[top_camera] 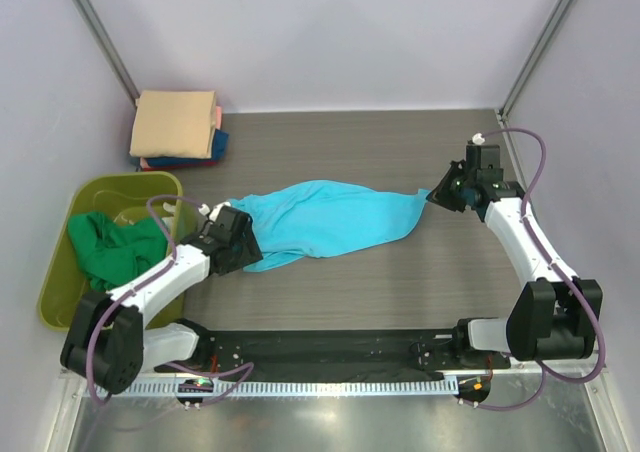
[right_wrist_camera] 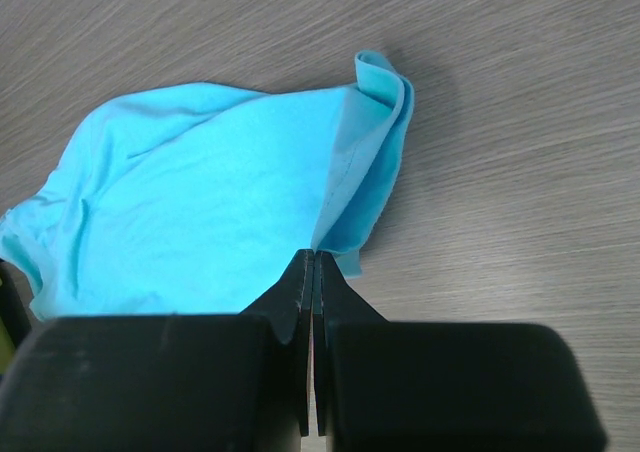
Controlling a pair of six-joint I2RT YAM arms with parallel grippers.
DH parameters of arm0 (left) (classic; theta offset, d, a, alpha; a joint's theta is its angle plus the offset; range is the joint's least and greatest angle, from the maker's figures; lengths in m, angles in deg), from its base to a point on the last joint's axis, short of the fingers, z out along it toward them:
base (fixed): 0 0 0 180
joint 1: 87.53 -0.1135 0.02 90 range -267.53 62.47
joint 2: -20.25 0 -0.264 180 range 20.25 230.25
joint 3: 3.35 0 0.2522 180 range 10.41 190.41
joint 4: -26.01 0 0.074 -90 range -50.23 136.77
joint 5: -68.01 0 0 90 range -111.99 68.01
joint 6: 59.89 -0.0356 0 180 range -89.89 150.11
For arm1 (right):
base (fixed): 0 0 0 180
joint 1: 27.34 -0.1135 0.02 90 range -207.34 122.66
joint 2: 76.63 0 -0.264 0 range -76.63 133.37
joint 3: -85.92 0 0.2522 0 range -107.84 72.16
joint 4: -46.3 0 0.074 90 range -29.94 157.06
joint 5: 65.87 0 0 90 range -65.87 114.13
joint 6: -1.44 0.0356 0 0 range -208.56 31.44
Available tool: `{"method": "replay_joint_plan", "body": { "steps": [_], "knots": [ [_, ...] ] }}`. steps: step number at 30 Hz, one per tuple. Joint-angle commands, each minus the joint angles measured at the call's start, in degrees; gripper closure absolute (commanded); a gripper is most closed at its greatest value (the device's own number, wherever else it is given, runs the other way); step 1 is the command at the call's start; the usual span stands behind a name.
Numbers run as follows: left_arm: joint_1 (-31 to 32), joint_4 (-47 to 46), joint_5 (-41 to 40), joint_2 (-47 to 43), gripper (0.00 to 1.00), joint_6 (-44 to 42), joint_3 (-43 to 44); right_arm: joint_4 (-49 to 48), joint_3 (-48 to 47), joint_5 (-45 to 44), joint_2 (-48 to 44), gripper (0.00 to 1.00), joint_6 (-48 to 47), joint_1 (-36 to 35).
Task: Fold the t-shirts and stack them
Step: Flatten the tshirt out
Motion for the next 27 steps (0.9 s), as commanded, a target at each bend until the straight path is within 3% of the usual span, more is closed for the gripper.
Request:
{"method": "replay_joint_plan", "body": {
  "steps": [1,14,18,21,22,23,27],
  "knots": [
    [-0.5,-7.8,-0.6,3.4,0.33,0.9,-0.8,-2.1,0.7,0.8,0.0,0.99,-1.2,0.2],
    [-0.5,-13.3,3.2,4.5,0.61,1.7,-4.7,-2.2,0.8,0.5,0.9,0.99,-1.8,0.2],
    [-0.5,-15.8,4.3,5.8,0.64,2.1,-5.8,-2.3,1.0,0.6,0.4,0.99,-1.8,0.1],
    [-0.5,-16.7,5.0,6.3,0.76,2.1,-6.0,-2.2,1.5,0.8,-0.1,0.99,-1.8,0.1],
    [-0.5,-16.8,5.1,6.3,0.83,2.1,-6.1,-2.3,1.7,0.8,-0.2,0.99,-1.6,0.2],
    [-0.5,-16.7,5.0,5.6,1.00,2.1,-6.1,-2.4,1.9,1.2,-0.4,0.99,-1.5,0.1],
    [-0.5,-11.7,5.2,-0.5,1.00,1.4,-2.8,-2.3,1.9,2.3,-2.2,0.99,-0.5,0.2]
  ]
}}
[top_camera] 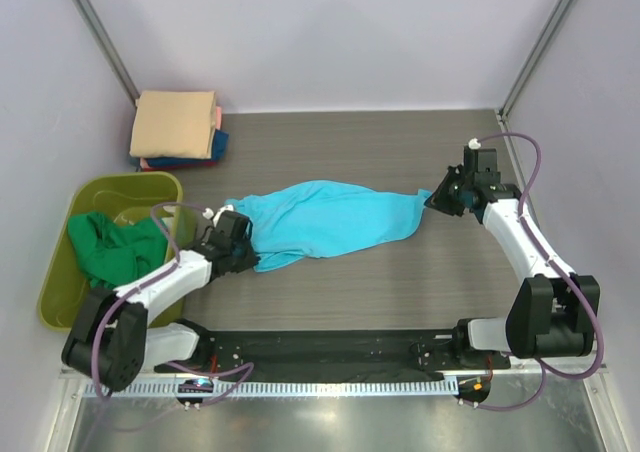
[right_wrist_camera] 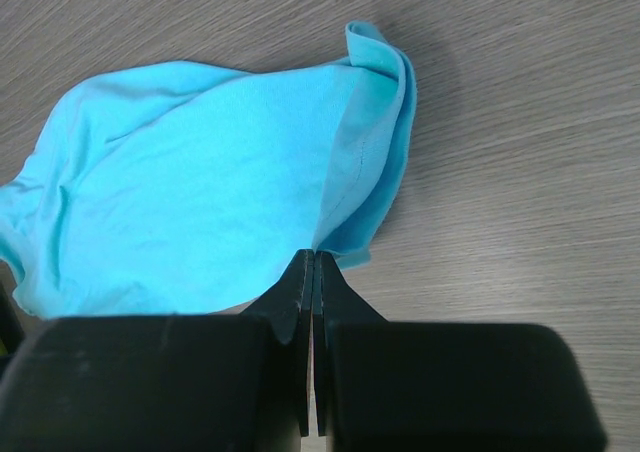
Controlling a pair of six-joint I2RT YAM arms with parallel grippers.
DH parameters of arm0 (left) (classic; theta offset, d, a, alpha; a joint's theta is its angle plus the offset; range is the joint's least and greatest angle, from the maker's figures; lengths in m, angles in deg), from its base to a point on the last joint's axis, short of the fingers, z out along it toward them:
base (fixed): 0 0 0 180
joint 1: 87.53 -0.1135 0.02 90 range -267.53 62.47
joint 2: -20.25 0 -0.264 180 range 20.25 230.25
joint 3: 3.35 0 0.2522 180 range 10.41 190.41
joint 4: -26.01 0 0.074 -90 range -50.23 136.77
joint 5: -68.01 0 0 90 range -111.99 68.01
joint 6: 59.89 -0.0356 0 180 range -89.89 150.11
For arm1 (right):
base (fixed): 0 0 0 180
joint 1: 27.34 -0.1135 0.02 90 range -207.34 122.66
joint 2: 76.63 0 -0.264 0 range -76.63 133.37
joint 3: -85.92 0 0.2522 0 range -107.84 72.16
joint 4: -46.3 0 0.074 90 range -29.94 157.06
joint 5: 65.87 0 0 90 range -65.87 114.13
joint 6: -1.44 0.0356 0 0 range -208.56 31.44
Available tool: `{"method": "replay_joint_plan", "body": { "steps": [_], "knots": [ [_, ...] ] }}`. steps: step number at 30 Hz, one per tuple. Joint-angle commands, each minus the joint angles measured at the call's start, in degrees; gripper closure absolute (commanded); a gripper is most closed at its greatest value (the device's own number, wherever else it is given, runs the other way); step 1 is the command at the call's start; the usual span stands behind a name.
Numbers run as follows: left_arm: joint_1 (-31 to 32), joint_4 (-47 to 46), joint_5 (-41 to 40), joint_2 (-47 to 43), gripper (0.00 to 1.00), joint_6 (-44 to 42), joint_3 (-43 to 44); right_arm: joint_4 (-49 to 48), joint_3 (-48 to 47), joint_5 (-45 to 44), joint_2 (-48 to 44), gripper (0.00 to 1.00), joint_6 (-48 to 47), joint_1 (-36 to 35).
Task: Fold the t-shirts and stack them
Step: Flatten the tshirt out
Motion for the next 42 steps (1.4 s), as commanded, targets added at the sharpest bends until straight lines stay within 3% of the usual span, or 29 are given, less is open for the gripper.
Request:
{"method": "replay_joint_plan", "body": {
  "steps": [1,6,13,18,26,30,36,38,40,42],
  "knots": [
    [-0.1,6.5,0.3,-7.4,1.00,-0.3,3.9,-1.8,-0.3,1.6,-3.8,0.99,0.9,0.2],
    [0.0,19.0,-2.9,-23.1,1.00,-1.8,15.0,2.0,-3.9,0.8,-10.9,0.99,3.0,0.2],
    [-0.1,33.9,-5.9,-27.5,1.00,-6.1,38.5,10.0,-13.1,-2.5,-22.6,0.99,6.3,0.2],
    [-0.1,36.2,-4.6,-27.6,1.00,-9.3,56.0,18.0,-25.3,-6.5,-29.4,0.99,8.1,0.2],
    [0.0,33.0,5.0,-24.1,1.00,-17.2,77.0,28.8,-44.4,-17.1,-35.6,0.99,9.0,0.2],
    [0.0,34.5,3.6,-16.8,1.00,-18.5,87.5,29.7,-50.0,-20.1,-32.2,0.99,6.6,0.2],
    [-0.1,45.0,-1.4,9.5,1.00,-19.1,111.0,28.1,-55.6,-24.3,-12.8,0.99,2.9,0.2],
    [-5.4,46.2,4.5,20.0,1.00,-16.8,112.8,26.6,-54.8,-28.0,-3.6,0.99,1.7,0.1],
    [-13.3,42.2,16.1,28.3,1.00,-11.6,109.5,24.7,-53.8,-29.6,3.8,0.99,0.9,0.1],
    [-15.8,39.2,17.4,34.0,1.00,-10.5,105.6,23.4,-53.1,-28.7,14.4,0.99,0.9,0.1]
  ]
}}
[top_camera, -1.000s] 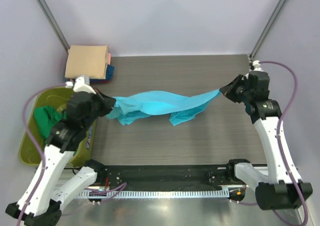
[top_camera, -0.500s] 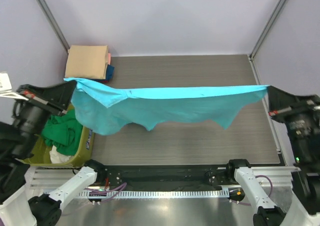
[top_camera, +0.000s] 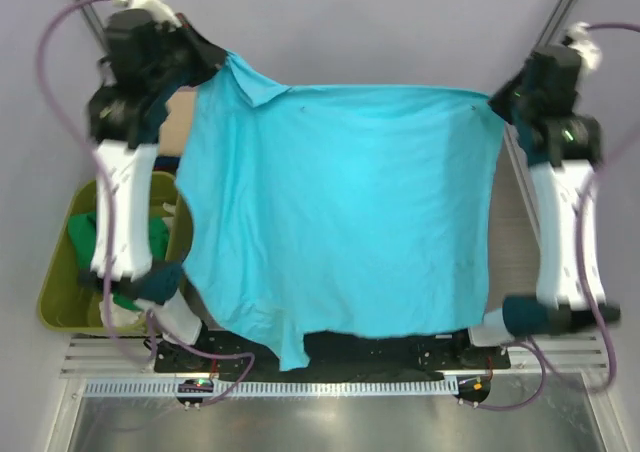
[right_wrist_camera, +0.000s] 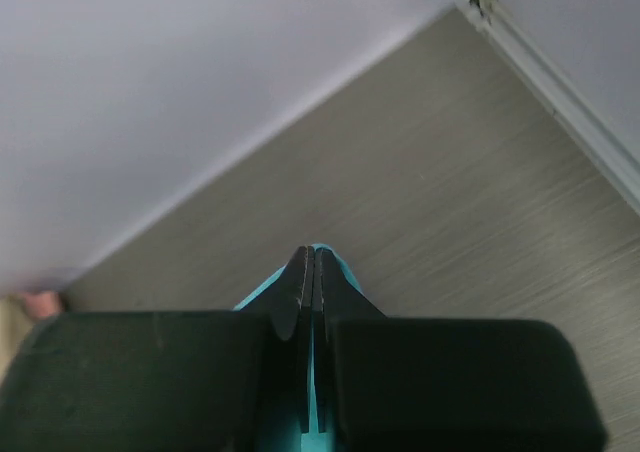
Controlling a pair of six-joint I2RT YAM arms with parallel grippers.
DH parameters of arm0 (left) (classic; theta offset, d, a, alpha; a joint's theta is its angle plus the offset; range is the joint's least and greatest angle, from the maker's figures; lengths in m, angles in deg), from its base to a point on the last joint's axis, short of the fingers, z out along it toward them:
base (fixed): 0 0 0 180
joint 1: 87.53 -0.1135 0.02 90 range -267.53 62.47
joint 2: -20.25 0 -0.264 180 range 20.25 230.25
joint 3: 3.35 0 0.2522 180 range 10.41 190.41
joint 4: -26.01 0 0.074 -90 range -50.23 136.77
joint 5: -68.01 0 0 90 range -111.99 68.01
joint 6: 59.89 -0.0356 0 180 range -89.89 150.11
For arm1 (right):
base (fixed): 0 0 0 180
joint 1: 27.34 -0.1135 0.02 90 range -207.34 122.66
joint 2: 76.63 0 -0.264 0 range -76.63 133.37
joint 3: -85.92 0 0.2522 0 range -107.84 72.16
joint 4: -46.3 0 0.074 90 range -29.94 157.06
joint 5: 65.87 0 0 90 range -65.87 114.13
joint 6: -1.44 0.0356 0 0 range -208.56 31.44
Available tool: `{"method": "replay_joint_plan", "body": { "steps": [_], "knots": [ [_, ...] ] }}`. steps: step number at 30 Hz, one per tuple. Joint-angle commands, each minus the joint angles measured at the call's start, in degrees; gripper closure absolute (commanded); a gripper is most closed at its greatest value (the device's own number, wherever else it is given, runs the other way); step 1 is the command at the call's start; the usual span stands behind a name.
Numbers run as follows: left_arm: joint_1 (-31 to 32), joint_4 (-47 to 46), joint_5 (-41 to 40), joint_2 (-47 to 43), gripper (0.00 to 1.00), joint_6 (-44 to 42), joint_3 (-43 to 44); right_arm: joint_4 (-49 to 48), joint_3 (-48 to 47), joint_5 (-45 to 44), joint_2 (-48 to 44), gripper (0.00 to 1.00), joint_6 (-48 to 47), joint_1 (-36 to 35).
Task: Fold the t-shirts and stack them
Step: Flatten the tshirt out
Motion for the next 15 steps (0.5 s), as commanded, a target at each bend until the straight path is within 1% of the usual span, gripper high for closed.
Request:
{"method": "replay_joint_plan", "body": {
  "steps": [1,2,3,4,5,6,7,8,9,10,11,14,15],
  "knots": [
    [-5.6,2.8,7.8,15.4,0.87,3.6,-5.3,0.3,2.7,-2.3,16.6,0.99,-2.2,0.1],
    [-6.5,3.3,11.7,22.4,0.70,2.5,-4.0,0.3,2.2,0.2,19.4,0.92,-2.5,0.1],
    [-6.5,5.1,13.3,26.4,0.42,1.8,0.4,0.3,1.9,1.3,24.0,0.70,-2.8,0.2],
    [-6.5,6.4,14.9,29.3,0.35,0.9,2.5,-0.1,2.2,1.5,25.1,0.31,-2.9,0.1],
    [-6.0,7.1,16.7,32.6,0.27,-0.9,3.5,-1.5,3.4,2.1,25.7,0.21,-2.8,0.2],
    [-5.5,6.6,16.0,32.6,0.17,-1.9,1.5,-3.2,5.1,2.3,25.3,0.13,-3.0,0.2],
    [-5.0,5.0,14.8,31.9,0.15,-2.7,-1.2,-5.8,8.2,2.1,24.7,0.01,-2.9,0.2],
    [-4.5,2.4,14.3,28.5,0.13,-3.3,-5.7,-7.0,9.8,1.8,24.3,0.00,-2.8,0.1],
    [-4.4,-3.7,14.6,26.8,0.11,-3.1,-10.1,-8.2,11.2,2.2,23.5,0.00,-2.8,0.2],
    [-4.4,-6.1,14.8,25.0,0.11,-2.8,-17.8,-10.6,14.6,2.7,23.2,0.00,-2.7,0.2],
    [-4.2,-8.7,14.5,23.9,0.11,-2.8,-20.4,-11.6,16.2,3.1,23.0,0.00,-2.5,0.2],
    [-2.4,-9.7,12.1,20.3,0.11,-4.2,-29.1,-16.6,23.7,6.0,22.5,0.00,-1.8,0.1],
    [-0.6,-10.9,10.0,19.2,0.11,-5.0,-32.0,-17.8,25.6,7.0,22.5,0.00,-1.7,0.1]
  ]
}}
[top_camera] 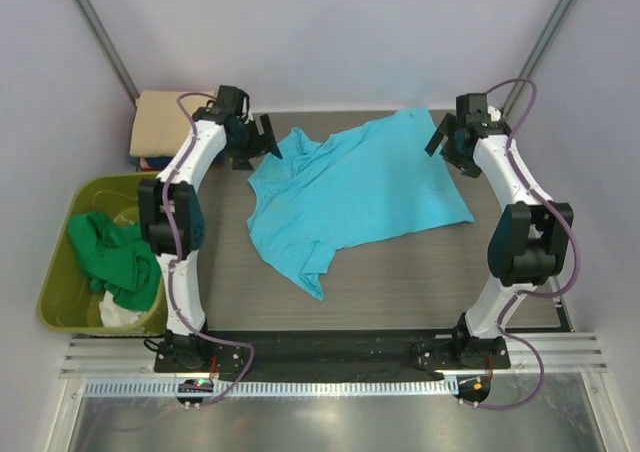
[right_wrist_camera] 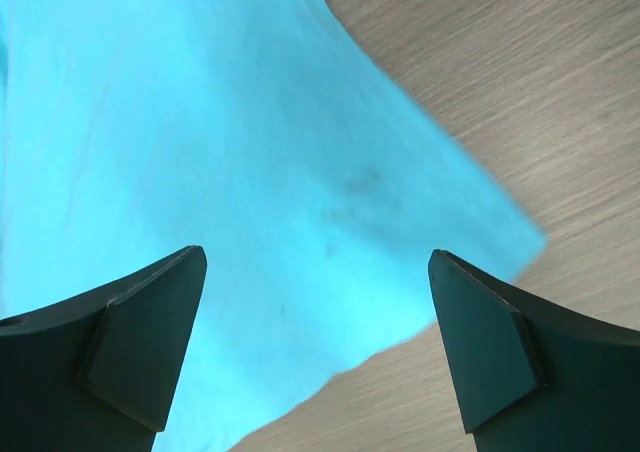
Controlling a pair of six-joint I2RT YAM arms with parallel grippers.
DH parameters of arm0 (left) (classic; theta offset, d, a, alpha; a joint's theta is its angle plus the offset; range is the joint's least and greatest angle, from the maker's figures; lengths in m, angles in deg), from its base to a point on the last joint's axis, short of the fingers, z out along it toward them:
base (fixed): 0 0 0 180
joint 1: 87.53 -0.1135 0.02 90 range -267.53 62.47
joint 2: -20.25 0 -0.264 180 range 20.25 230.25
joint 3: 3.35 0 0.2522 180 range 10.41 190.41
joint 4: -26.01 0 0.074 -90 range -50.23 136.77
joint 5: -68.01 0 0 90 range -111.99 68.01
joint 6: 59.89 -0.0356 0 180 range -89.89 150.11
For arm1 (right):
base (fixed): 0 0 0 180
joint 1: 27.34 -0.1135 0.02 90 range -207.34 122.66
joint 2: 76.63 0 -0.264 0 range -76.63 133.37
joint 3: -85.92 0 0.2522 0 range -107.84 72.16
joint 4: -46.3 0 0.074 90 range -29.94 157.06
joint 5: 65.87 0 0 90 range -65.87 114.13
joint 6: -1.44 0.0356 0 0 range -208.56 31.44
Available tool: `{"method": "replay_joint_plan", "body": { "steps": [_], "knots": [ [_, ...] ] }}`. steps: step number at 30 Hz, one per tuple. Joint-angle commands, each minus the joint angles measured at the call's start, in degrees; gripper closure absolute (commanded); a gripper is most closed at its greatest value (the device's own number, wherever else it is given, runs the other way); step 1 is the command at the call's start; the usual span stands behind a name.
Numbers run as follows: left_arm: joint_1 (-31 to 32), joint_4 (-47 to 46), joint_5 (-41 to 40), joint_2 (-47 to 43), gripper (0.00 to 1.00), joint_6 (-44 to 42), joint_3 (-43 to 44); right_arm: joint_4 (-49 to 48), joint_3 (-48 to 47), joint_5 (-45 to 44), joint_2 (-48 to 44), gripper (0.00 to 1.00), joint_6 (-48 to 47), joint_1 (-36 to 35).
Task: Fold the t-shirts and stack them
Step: Flatten the tshirt out
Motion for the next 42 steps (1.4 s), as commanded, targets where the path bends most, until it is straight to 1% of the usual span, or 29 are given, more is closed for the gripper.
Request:
{"method": "replay_joint_plan", "body": {
  "steps": [1,2,4,5,7,9,10,11,13,14,18,21,24,25,27,28,30,31,32,34,36,38,39,41,42],
  "knots": [
    [3.7,-9.3,-1.6,-12.6,0.11,-3.0,-5.8,-9.4,6.8,2.9,-3.0,0.00,0.4,0.1],
    [4.5,-10.7,-2.0,-13.6,0.11,-3.1,-11.6,-10.2,8.0,3.4,-2.6,0.00,0.3,0.2],
    [6.6,-15.2,-3.6,-15.9,0.11,-1.9,-16.9,-11.8,10.4,4.4,-1.5,0.00,-0.1,0.1],
    [7.1,-18.8,-3.7,-16.4,0.11,-1.3,-22.3,-12.2,10.7,5.0,-0.3,0.00,0.0,0.1],
    [7.7,-21.8,-4.1,-16.4,0.13,1.4,-26.1,-14.8,11.8,8.4,0.8,0.00,0.1,0.1],
    [8.3,-24.8,-4.2,-15.6,0.16,2.6,-29.1,-16.7,12.3,10.6,2.6,0.00,0.6,0.2],
    [9.0,-25.5,-4.5,-15.2,0.16,3.0,-29.8,-18.4,12.1,13.0,3.3,0.00,0.8,0.1],
    [10.4,-26.3,-5.1,-14.6,0.16,3.5,-30.1,-19.1,11.8,14.7,4.6,0.00,1.1,0.1],
    [12.3,-26.6,-6.4,-14.3,0.16,4.0,-31.2,-20.3,10.3,15.5,6.1,0.01,1.4,0.2],
    [14.2,-26.9,-7.8,-14.3,0.16,4.1,-31.7,-20.7,10.0,15.9,6.6,0.01,1.3,0.2],
    [16.3,-29.2,-9.5,-13.7,0.16,5.5,-35.0,-20.9,10.0,14.2,9.0,0.01,1.3,0.2],
    [16.4,-30.5,-10.0,-13.5,0.16,5.6,-38.6,-21.8,14.3,12.1,8.4,0.01,2.1,0.2],
    [16.3,-30.2,-11.2,-13.6,0.16,4.2,-40.8,-23.3,21.5,11.6,6.4,0.01,3.3,0.1],
    [16.3,-29.8,-12.7,-13.6,0.16,3.1,-41.1,-24.5,25.4,9.3,5.5,0.01,4.3,1.7],
    [16.1,-28.1,-13.2,-13.6,0.15,1.6,-41.3,-25.0,29.6,8.5,2.4,0.01,5.6,1.7],
    [15.5,-27.3,-15.6,-13.6,0.15,0.2,-41.2,-26.1,34.2,8.6,1.2,0.01,7.0,1.7],
    [15.1,-25.1,-18.0,-13.8,0.15,-1.2,-40.8,-27.0,38.7,9.4,-3.0,0.01,8.3,1.7],
    [14.7,-24.4,-19.4,-14.0,0.15,-1.6,-40.7,-27.5,42.8,9.8,-4.6,0.01,9.3,1.7],
    [14.1,-23.5,-21.3,-14.6,0.15,-2.1,-40.5,-27.7,44.8,10.3,-8.3,0.01,10.5,1.7],
    [13.7,-22.6,-22.6,-15.6,0.15,-2.6,-39.4,-27.9,49.2,10.4,-11.9,0.01,11.8,1.7],
    [13.7,-20.8,-24.5,-17.7,0.15,-3.1,-37.4,-27.4,50.8,9.2,-17.1,0.01,12.5,1.7],
    [13.8,-18.0,-27.3,-21.0,0.15,-3.3,-36.0,-25.9,51.5,7.2,-20.2,0.01,12.5,1.7],
    [14.3,-16.9,-28.7,-22.6,0.14,-3.6,-35.5,-25.4,51.3,7.6,-22.3,0.00,12.3,1.7],
    [15.6,-14.1,-31.5,-25.7,0.14,-4.5,-34.7,-23.3,49.6,9.3,-23.7,0.00,11.7,1.6],
    [17.4,-13.2,-33.5,-29.2,0.14,-4.5,-34.7,-22.6,48.4,10.6,-24.9,0.00,11.2,1.5]
  ]
}}
